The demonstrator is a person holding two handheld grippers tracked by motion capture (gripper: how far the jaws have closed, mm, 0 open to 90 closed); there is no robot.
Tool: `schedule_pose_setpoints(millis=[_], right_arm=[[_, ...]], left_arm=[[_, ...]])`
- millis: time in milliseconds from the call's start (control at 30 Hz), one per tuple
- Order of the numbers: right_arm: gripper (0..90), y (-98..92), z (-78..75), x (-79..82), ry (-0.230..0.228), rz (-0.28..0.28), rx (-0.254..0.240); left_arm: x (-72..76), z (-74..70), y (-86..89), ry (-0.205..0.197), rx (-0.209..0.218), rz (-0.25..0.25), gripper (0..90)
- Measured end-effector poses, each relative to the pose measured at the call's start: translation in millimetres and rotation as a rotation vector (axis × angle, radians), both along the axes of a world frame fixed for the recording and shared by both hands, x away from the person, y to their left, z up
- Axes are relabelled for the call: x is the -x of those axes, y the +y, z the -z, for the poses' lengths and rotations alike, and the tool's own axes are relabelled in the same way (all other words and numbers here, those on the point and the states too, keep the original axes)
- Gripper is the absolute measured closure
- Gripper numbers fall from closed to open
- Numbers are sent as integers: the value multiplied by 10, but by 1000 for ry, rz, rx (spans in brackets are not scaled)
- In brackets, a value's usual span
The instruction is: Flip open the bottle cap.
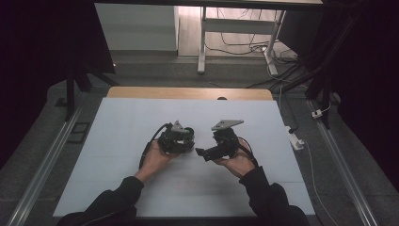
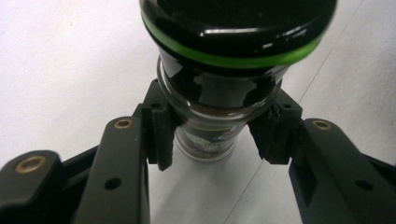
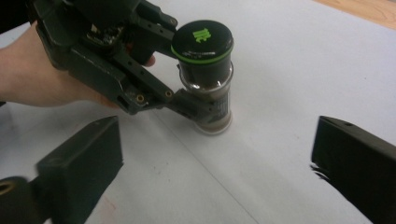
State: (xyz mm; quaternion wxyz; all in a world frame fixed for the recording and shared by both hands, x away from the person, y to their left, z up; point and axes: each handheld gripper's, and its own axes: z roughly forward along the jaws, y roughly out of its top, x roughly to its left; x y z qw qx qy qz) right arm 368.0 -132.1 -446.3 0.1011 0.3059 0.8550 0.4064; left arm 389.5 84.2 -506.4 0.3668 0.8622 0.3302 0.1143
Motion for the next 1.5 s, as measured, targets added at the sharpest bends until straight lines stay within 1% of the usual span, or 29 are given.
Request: schedule_pose_setpoints(millis=[67,133,233,333,400,467,533,667,700,733,800,933,1133,1333,1500], right_arm=[[93,11,-4,-16,-5,-3,4],[163,20,-8,-31,-9,-9,0],[287,36,-12,-46,-15,-23,-1],[447,61,-17,-49,-26,-43,9],[526,82,-20,-61,-14,-57,5],[605,112,-20,-70,-11,-56,6],[682,145,-12,-79,-6,-73,0],[870,213,6,-98,0,-97,11],[889,229,10,-103,5,-100,10],[891,244,17,-111,2,-101,10],[893,274,30,-128,19,-101,11],[894,327,49,-146,31,-103,9],[894,363,70,-164,36,-98,19],[894,359,76,-163,36,-96,17],[894,353,48,-154,27,-98,1]], left_arm=[[1,2,2,-2,0,1,536],[3,5,1,-4,1,2,537],[4,6,3,-7,0,5,537],[3,9,5,-9,1,8,537],[4,11,7,-11,2,10,537],[5,15,8,-14,4,11,538],[5,18,12,-16,5,14,538],[6,20,14,-19,4,19,538],[5,19,15,-19,3,20,538],[5,18,16,-18,2,22,538],[5,16,14,-17,0,22,538],[6,16,14,-18,-1,22,539],[4,16,15,-16,1,22,539],[4,16,16,-15,0,22,539],[6,15,13,-15,-2,21,539]])
